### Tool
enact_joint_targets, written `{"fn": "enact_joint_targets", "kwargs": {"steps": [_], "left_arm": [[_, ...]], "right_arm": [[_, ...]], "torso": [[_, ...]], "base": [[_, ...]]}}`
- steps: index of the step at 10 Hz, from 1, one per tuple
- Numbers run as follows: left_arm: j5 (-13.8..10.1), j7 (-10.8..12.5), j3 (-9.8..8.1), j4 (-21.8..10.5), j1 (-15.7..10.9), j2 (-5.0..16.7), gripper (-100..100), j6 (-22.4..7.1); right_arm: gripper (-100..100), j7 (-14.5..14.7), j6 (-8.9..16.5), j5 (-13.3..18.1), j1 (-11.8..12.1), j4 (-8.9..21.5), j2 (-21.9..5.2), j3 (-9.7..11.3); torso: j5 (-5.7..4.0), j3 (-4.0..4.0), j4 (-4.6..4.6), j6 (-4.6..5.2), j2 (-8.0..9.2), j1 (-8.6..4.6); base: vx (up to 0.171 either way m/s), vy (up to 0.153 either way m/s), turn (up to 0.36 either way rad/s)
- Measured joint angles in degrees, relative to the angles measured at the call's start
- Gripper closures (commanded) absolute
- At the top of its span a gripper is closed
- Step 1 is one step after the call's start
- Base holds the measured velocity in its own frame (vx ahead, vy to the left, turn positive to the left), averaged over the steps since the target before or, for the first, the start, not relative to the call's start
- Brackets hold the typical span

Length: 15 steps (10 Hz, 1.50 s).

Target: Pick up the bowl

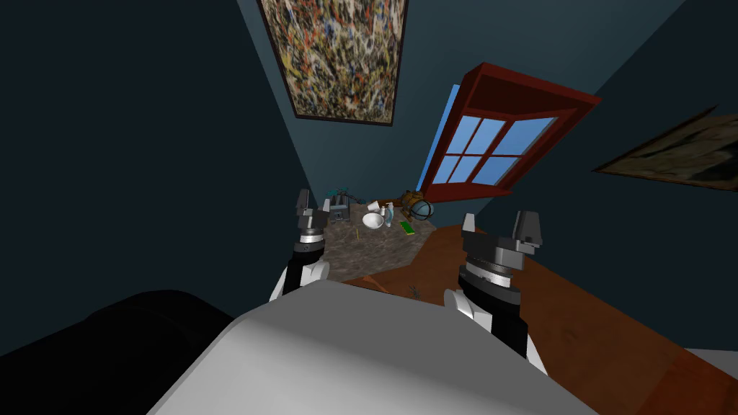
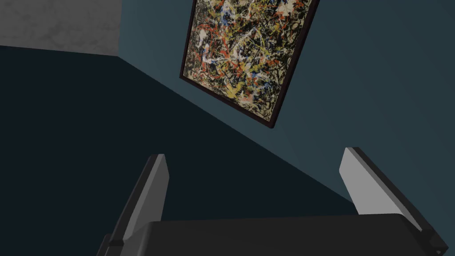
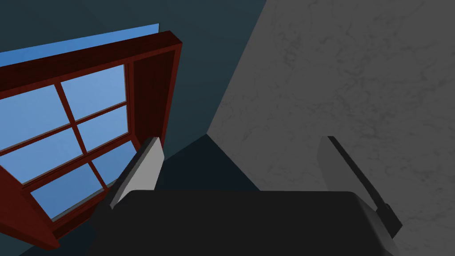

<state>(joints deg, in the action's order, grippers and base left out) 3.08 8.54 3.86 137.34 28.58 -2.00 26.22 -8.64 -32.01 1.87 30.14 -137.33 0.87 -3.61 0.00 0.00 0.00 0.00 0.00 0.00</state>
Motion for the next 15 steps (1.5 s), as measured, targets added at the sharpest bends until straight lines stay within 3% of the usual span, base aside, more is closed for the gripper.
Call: {"fn": "enact_joint_targets", "kwargs": {"steps": [5, 15], "left_arm": [[0.42, -0.37, -0.99, 0.83, -1.56, 4.95, -100, -6.93], [1.17, -1.37, -2.87, 1.52, -5.18, 9.26, -100, -21.16]], "right_arm": [[0, 0.0, 0.0, 0.0, -0.01, 0.0, 0.01, 0.01], [0, 0.0, 0.0, 0.0, 0.0, 0.0, 0.0, 0.0]], "torso": [[-0.04, 0.16, 0.06, 0.01, 0.28, -0.18], [-0.03, 0.05, 0.02, 0.0, 0.09, -0.12]], "base": [[-0.061, -0.044, -0.071], [-0.025, -0.031, -0.057]]}}
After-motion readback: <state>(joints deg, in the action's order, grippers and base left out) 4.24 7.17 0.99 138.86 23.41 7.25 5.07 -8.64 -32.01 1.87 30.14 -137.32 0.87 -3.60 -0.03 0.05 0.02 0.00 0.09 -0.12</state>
